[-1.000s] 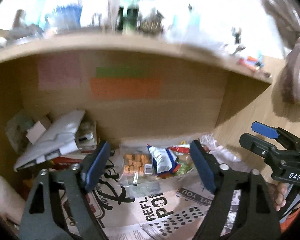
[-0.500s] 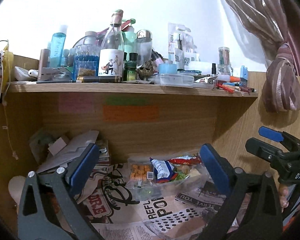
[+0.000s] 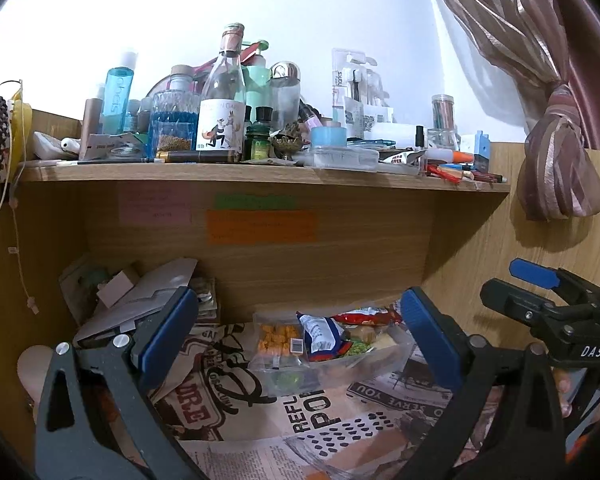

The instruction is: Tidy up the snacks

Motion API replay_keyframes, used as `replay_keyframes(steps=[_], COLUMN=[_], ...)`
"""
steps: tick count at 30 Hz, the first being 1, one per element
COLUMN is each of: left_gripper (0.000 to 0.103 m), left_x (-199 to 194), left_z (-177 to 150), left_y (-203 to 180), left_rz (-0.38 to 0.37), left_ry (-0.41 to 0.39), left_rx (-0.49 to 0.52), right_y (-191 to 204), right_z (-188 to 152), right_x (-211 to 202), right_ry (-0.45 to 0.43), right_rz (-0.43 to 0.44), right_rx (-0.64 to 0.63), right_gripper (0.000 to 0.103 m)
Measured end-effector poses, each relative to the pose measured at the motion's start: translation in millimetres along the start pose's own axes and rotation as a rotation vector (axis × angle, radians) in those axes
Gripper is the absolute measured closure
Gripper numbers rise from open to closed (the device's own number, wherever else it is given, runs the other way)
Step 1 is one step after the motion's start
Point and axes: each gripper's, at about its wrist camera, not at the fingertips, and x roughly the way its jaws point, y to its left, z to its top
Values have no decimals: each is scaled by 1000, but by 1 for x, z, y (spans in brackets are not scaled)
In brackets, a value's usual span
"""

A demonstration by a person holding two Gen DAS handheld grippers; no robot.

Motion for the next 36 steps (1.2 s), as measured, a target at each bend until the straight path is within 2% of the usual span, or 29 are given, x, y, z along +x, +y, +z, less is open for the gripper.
replay_keyframes(steps=[36], left_gripper=[0], left_x=[10], left_z=[-2], left_y=[-4], left_rz=[-21], left_ry=[16], left_rx=[-9], right_y=[1], right_z=[-2], right_x=[5], right_ry=[12], right_rz=[-7], right_rx=[0], right_gripper=[0])
